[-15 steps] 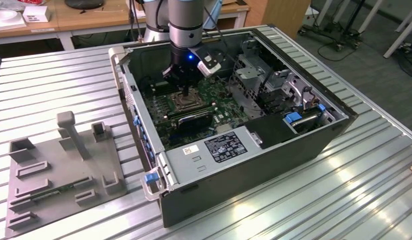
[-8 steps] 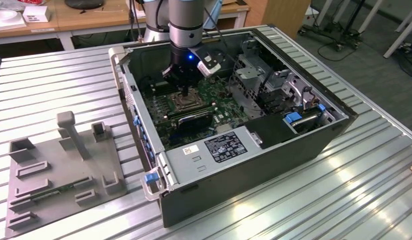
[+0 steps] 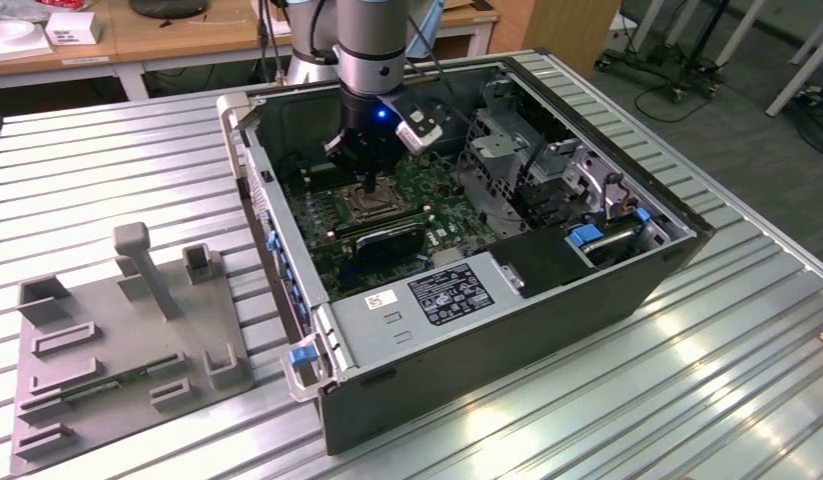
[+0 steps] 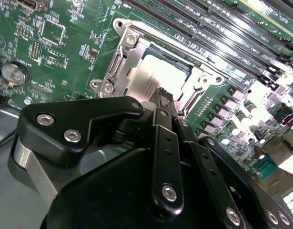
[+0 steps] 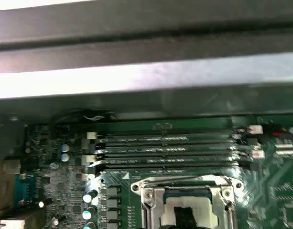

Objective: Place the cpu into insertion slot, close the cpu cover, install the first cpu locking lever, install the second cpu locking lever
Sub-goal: 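Install the first cpu locking lever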

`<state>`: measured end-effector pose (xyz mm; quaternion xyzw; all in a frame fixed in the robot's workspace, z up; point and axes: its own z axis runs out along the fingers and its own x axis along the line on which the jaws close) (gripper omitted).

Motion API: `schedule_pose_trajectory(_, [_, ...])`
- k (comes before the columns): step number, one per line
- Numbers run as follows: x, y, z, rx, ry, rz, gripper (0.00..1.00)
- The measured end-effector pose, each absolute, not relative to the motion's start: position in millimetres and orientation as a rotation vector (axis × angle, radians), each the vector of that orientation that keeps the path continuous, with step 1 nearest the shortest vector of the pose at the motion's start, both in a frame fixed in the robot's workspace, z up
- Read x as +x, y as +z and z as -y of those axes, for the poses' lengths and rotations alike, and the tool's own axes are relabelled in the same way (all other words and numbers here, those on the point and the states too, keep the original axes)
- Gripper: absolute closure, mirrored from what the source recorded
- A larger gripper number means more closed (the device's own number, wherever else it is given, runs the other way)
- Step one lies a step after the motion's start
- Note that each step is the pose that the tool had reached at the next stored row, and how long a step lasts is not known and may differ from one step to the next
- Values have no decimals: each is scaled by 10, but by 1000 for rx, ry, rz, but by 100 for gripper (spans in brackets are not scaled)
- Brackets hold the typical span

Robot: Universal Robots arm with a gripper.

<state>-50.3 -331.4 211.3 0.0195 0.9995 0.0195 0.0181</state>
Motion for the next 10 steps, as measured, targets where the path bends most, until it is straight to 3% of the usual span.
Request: schedule_pose_trajectory(10, [-476,2113,3315,57,61,-3105,90])
